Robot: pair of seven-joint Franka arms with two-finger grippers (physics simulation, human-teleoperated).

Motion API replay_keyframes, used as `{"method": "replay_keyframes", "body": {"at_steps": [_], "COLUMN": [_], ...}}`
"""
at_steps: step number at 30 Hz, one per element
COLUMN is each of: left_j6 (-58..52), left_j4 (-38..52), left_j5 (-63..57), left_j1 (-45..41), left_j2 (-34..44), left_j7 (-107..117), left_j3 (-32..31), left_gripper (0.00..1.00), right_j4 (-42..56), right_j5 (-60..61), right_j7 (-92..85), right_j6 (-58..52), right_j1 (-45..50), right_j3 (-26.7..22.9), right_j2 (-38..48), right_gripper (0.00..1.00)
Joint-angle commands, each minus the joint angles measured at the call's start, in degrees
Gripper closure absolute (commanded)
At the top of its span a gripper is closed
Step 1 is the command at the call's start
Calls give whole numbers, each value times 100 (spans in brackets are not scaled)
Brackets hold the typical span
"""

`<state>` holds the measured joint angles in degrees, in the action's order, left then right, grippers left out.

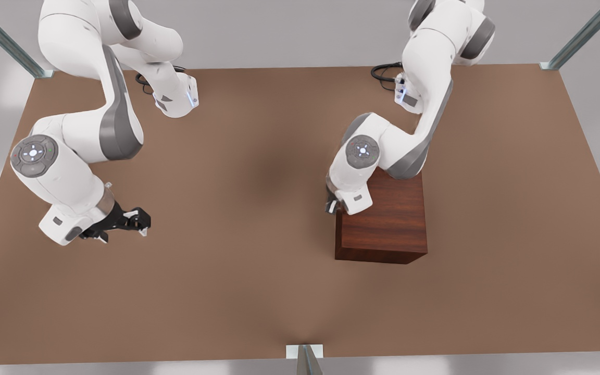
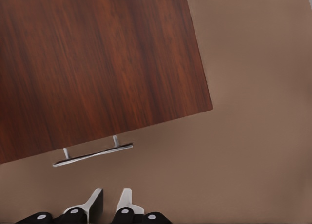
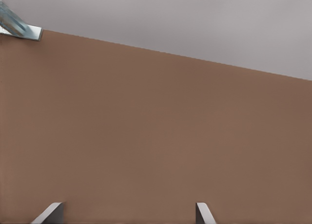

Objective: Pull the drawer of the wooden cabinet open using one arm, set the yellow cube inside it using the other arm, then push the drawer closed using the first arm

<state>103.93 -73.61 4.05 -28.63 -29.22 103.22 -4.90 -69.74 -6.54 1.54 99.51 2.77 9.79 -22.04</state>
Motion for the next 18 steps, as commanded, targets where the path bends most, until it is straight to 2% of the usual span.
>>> {"method": "replay_keyframes", "body": {"at_steps": [1, 4, 6, 7, 8, 18], "left_j6": [-1428, -1508, -1525, -1683, -1841, -1877], "left_j4": [277, 488, 532, 497, 277, 268], "left_j5": [-53, -475, -475, -431, -440, -475], "left_j1": [481, 1166, 1667, 2080, 2107, 2037], "left_j2": [31, 162, 513, 944, 1401, 1446], "left_j7": [-4377, -7710, -9273, -9908, -10488, -10533], "left_j3": [6, -2, -2, -20, -2, -11], "left_gripper": [0, 0, 0, 0, 0, 0], "right_j4": [4, 4, -5, 4, -5, -5], "right_j5": [21, 21, 21, 30, 30, 30], "right_j7": [206, 206, 206, 206, 206, 198], "right_j6": [-19, -28, -28, -28, -28, -19], "right_j1": [-4, -4, -4, -4, -4, -13], "right_j3": [49, 50, 50, 50, 50, 41], "right_j2": [15, 24, 24, 15, 15, 6], "right_gripper": [0, 0, 0, 0, 0, 0]}}
